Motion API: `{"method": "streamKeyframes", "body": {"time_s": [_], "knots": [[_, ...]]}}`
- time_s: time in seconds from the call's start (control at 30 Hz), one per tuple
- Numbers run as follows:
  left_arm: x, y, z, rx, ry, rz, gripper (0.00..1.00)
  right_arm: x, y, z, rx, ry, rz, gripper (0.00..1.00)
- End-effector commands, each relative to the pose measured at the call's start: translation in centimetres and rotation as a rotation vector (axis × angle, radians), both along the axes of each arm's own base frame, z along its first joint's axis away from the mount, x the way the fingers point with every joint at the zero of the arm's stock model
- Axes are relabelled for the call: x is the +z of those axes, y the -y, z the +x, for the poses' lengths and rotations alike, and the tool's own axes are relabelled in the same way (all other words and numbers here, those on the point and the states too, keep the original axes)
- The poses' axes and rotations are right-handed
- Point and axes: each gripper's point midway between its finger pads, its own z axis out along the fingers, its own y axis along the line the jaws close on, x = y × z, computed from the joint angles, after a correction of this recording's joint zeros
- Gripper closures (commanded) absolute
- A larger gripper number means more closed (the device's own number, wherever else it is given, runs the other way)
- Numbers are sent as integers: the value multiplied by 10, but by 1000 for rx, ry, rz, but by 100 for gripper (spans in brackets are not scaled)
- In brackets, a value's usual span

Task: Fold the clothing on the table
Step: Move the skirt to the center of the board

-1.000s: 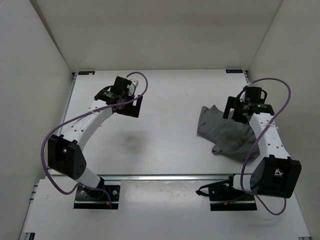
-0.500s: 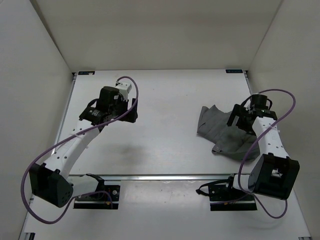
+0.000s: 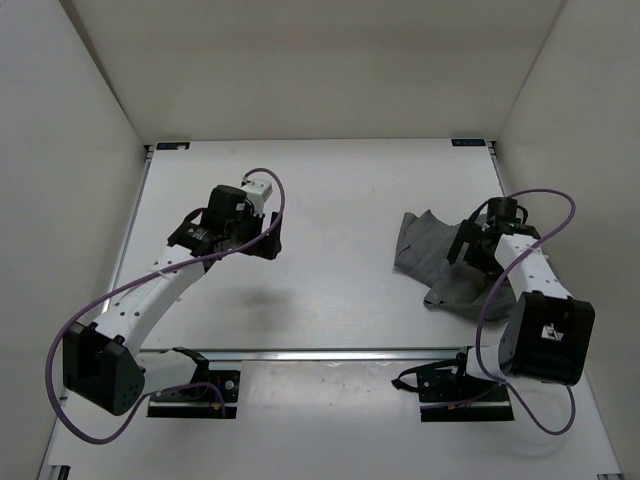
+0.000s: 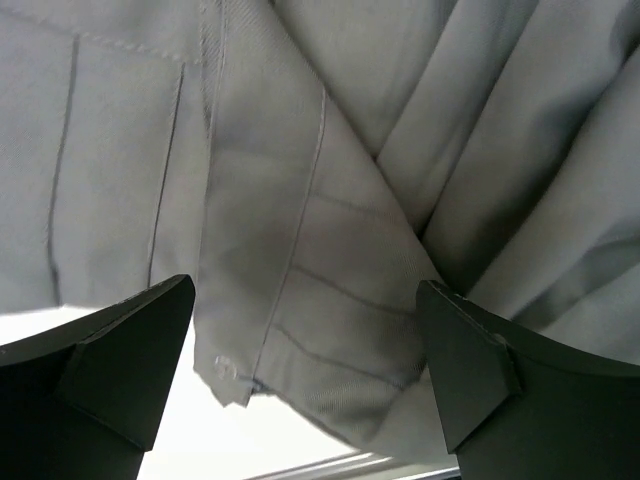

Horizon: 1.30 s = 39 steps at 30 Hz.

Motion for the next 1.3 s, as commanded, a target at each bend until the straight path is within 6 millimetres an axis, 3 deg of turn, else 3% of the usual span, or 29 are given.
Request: {"method": "streamKeyframes", "body": {"time_s": [0.0, 0.2, 0.3, 0.4, 0.47, 0.53, 0.7, 0.83, 0.9, 1.07, 1.17, 1.27], "knots": [[0, 1, -3, -1, 3, -18, 1, 4, 6, 25, -32, 43, -60, 10], [-10, -13, -6, 58, -20, -67, 1, -12, -3, 30, -20, -1, -85, 19], [-12, -15, -9, 53, -21, -41, 1, -15, -2, 37, -23, 3, -99, 32], [-11, -14, -8, 45, -15, -34, 1, -15, 3, 37, -39, -7, -125, 59], [-12, -16, -7, 51, -18, -37, 1, -15, 9, 35, -43, -25, -143, 85], [-13, -13, -7, 39, -19, -33, 2, -8, 18, 34, -58, -17, -157, 99], [-16, -1, -8, -22, -30, -32, 1, 34, 11, 54, 6, 88, -146, 100], [-7, 19, -6, -111, -28, -61, 1, 86, -38, 78, 192, 287, -46, 100], [7, 34, -4, -180, 6, -61, 1, 115, -65, 86, 253, 368, 50, 100], [24, 59, 7, -268, 69, -80, 2, 153, -141, 80, 440, 443, 177, 100], [39, 68, 21, -263, 113, -152, 1, 176, -175, 68, 551, 480, 182, 100], [51, 77, 32, -271, 168, -270, 1, 194, -195, 58, 631, 511, 240, 100]]}}
